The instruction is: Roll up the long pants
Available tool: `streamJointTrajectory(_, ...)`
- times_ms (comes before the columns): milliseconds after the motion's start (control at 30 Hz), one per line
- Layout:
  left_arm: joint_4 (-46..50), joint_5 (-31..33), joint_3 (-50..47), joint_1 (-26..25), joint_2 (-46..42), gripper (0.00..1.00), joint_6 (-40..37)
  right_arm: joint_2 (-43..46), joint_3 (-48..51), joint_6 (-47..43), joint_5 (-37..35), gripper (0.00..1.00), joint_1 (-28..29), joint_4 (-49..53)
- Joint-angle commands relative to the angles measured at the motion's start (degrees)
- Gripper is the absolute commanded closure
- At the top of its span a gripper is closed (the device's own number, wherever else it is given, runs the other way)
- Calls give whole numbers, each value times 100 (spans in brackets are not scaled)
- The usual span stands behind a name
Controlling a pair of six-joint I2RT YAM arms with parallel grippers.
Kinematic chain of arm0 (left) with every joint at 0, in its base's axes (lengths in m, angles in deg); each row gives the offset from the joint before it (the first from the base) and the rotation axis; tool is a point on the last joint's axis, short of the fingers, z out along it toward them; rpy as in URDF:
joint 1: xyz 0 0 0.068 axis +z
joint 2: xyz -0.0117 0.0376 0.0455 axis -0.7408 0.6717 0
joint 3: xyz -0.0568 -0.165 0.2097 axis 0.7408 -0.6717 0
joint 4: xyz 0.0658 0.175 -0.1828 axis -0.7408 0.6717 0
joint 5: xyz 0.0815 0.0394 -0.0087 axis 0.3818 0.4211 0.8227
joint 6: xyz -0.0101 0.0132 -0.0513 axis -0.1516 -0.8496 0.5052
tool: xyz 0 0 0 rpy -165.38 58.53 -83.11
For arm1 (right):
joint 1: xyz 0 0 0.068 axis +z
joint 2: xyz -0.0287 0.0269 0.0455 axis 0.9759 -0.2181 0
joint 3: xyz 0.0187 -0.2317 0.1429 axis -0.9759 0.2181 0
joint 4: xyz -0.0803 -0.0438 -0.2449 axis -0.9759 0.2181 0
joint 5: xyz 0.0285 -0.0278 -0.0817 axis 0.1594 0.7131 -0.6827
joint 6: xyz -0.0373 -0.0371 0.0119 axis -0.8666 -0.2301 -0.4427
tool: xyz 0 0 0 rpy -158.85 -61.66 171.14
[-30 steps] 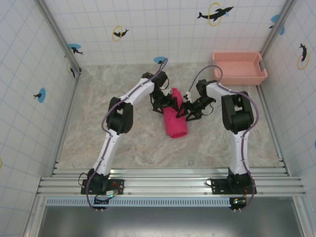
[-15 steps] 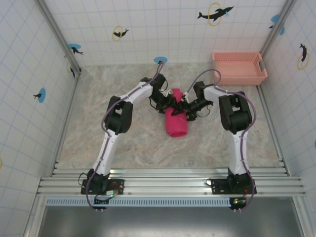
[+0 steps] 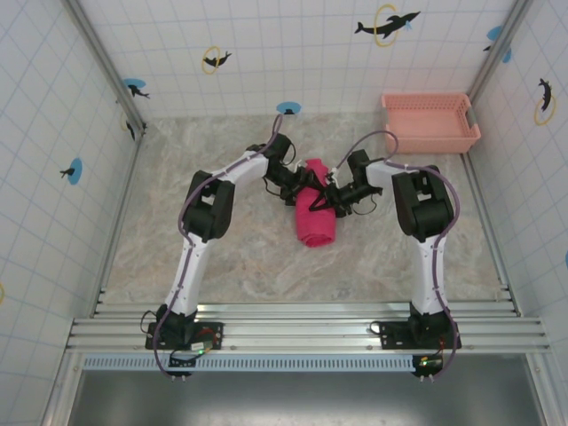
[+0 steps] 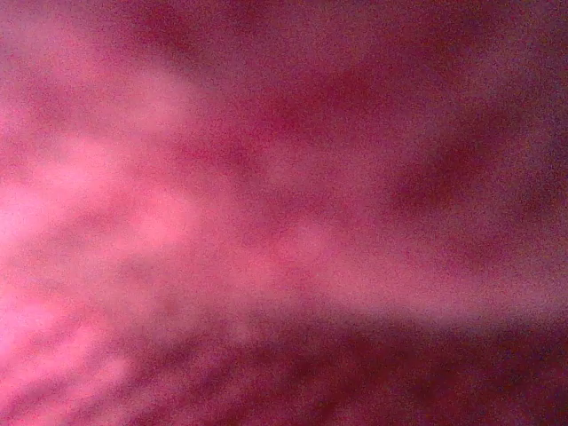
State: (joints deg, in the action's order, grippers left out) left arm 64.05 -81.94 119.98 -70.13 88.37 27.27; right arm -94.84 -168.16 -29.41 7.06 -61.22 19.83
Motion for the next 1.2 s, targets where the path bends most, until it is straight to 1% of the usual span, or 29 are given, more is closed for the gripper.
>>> streamJointTrajectory(0,-627,123,39,-541,801,11,591,-121,144,-45,-761,100,413,-543)
streamJointTrajectory(67,-815,84,283,-448,707,7,831,33,15,-44,-773,100,329,-510)
streamJointTrajectory(100,-923,80,409,-385,652,3,991,133,-44,-23,-815,100,281,-506)
streamJointTrajectory(200,-1182,-17,858,-176,522,2,1400,359,-224,60,-835,100,131,-548)
streamJointTrajectory(267,-687,-38,1373,-42,574,3,1273,429,-348,137,-740,100,59,-617)
streamJointTrajectory(333,91,-18,1918,73,691,3,870,469,-490,149,-752,100,9,-535)
streamJointTrajectory(367,346,21,2011,115,715,2,681,489,-529,140,-734,100,-1,-543)
streamJointTrajectory(467,621,217,1626,238,486,3,338,578,-533,189,-848,100,-43,-624)
streamJointTrajectory(533,696,529,1225,346,188,3,137,596,-542,254,-861,100,-100,-679)
streamJointTrajectory(600,925,943,1024,470,-59,3,-101,605,-527,372,-712,100,-146,-873)
streamJointTrajectory(667,1274,1358,1075,638,-193,2,-365,644,-544,369,-716,100,-191,-872)
streamJointTrajectory(733,1558,1588,1239,807,-254,2,-590,650,-592,330,-631,100,-210,-808)
streamJointTrajectory(833,1841,1761,1467,1009,-280,3,-792,712,-613,257,-559,100,-230,-715)
streamJointTrajectory(967,2157,1982,1532,1225,-375,3,-1029,903,-635,216,-618,100,-290,-811)
streamJointTrajectory(1167,2617,2085,1315,1358,-459,2,-1504,1231,-1005,779,-667,100,-599,-1510)
